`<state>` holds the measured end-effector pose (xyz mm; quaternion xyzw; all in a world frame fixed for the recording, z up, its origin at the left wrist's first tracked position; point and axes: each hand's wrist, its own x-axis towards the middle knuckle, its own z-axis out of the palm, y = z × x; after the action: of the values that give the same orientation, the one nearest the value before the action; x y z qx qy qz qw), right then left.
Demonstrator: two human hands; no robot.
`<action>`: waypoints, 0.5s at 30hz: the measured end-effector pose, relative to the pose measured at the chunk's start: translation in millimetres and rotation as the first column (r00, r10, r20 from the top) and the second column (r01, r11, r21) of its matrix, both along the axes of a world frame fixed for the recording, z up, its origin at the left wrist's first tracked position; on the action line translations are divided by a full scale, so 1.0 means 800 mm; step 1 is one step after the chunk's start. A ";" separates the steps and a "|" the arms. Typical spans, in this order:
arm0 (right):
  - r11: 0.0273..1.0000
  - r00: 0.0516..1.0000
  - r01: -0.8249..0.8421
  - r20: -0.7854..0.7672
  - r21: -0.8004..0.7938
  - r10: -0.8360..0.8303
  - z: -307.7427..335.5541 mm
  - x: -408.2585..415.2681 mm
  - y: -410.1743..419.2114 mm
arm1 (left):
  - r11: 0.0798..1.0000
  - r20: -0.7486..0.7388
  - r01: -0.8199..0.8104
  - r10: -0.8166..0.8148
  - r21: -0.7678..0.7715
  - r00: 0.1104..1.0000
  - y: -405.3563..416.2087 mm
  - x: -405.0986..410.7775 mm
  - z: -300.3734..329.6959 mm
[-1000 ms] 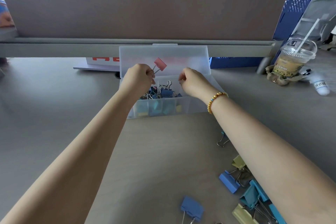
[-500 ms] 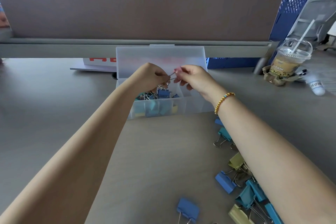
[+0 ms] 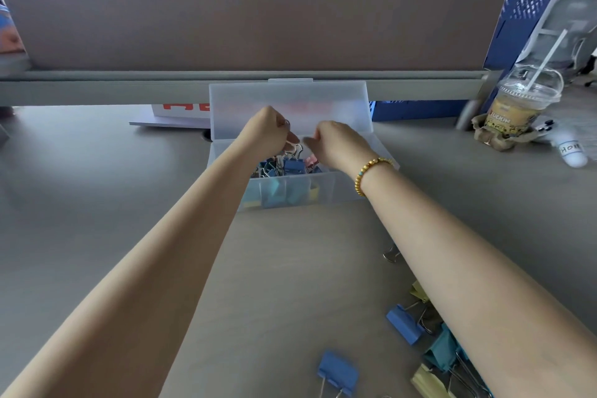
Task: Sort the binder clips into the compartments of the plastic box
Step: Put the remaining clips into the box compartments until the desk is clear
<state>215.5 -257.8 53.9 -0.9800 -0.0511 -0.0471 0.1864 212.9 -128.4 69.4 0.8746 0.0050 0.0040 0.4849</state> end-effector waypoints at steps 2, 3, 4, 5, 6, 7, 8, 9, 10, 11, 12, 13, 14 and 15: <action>0.990 0.998 0.029 0.054 0.138 -0.037 0.001 0.000 -0.008 | 0.994 0.126 -0.035 0.023 0.100 0.992 -0.004 -0.003 0.000; 0.966 0.999 0.012 0.030 0.258 -0.020 0.003 0.000 -0.012 | 0.993 0.166 -0.059 0.041 0.106 0.985 -0.006 -0.004 0.001; 0.923 0.999 -0.022 -0.022 0.383 0.034 0.005 -0.001 -0.016 | 0.995 0.182 -0.071 0.056 0.077 0.982 -0.008 -0.004 0.000; 0.868 0.991 -0.054 -0.082 0.493 0.109 0.009 -0.005 -0.018 | 0.998 0.166 -0.063 0.061 0.010 0.984 -0.012 -0.005 0.000; 0.818 0.976 -0.075 -0.127 0.571 0.178 0.011 -0.009 -0.020 | 0.996 0.145 -0.056 0.065 -0.068 0.987 -0.016 -0.006 0.000; 0.785 0.963 -0.091 -0.147 0.613 0.226 0.013 -0.013 -0.021 | 0.989 0.120 -0.059 0.076 -0.139 0.990 -0.019 -0.006 0.000; 0.767 0.957 -0.106 -0.144 0.633 0.251 0.013 -0.014 -0.023 | 0.977 0.092 -0.072 0.092 -0.202 0.991 -0.023 -0.006 -0.001; 0.751 0.956 -0.116 -0.132 0.650 0.262 0.012 -0.016 -0.024 | 0.959 0.055 -0.088 0.107 -0.270 0.993 -0.025 -0.005 -0.002; 0.730 0.957 -0.115 -0.122 0.673 0.264 0.010 -0.015 -0.026 | 0.938 0.016 -0.099 0.111 -0.331 0.994 -0.026 -0.005 -0.003; 0.700 0.957 -0.098 -0.127 0.708 0.262 0.010 -0.015 -0.027 | 0.919 -0.014 -0.095 0.097 -0.382 0.995 -0.027 -0.005 -0.004; 0.673 0.955 -0.071 -0.145 0.736 0.259 0.009 -0.014 -0.027 | 0.909 -0.037 -0.080 0.071 -0.409 0.997 -0.028 -0.005 -0.005; 0.655 0.953 -0.042 -0.167 0.755 0.253 0.009 -0.013 -0.028 | 0.915 -0.054 -0.061 0.042 -0.399 0.998 -0.030 -0.006 -0.005; 0.659 0.953 -0.016 -0.187 0.752 0.237 0.009 -0.011 -0.029 | 0.929 -0.068 -0.050 0.026 -0.367 0.997 -0.032 -0.009 -0.004; 0.678 0.957 0.013 -0.206 0.735 0.205 0.010 -0.010 -0.028 | 0.939 -0.067 -0.048 0.027 -0.341 0.997 -0.033 -0.009 -0.003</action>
<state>207.4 -280.4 62.0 -0.8172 -0.0541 0.0812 0.5680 205.5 -154.4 67.0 0.7764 0.0370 -0.0143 0.6290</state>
